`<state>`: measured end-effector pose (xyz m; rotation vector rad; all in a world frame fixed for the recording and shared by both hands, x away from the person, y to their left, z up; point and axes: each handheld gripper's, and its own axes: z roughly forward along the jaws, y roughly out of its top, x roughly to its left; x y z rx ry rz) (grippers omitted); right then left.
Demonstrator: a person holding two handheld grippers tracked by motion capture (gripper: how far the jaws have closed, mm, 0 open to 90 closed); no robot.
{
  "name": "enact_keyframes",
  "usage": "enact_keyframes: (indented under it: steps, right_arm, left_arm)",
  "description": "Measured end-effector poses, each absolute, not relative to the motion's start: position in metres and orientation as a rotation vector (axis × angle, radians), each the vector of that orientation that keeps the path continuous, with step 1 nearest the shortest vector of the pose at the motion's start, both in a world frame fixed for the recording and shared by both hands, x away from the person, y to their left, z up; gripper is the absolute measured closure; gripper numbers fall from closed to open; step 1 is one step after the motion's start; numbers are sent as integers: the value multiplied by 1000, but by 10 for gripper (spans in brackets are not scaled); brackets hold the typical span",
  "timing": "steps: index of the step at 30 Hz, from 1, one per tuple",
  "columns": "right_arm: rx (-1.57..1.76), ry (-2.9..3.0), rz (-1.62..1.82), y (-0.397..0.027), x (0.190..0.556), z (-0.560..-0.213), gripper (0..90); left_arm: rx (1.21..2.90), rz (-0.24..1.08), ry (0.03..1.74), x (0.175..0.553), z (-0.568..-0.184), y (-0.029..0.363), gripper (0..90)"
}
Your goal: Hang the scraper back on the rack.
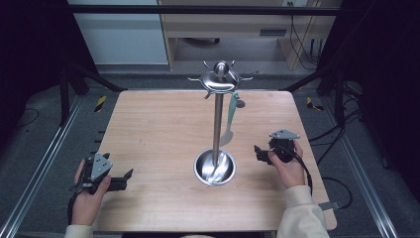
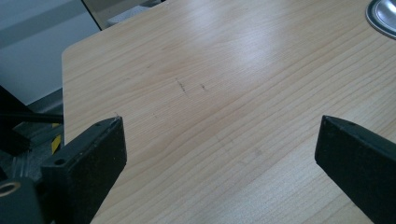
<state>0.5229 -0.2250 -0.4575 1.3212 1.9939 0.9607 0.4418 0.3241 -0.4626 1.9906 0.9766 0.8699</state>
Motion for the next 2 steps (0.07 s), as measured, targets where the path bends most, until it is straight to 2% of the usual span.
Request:
enact_keyframes:
  steps: [2]
  right_arm:
    - [1332,1992,962,-225,523,-458,139]
  left_arm:
    - [1985,870,978,442,-462,325,20]
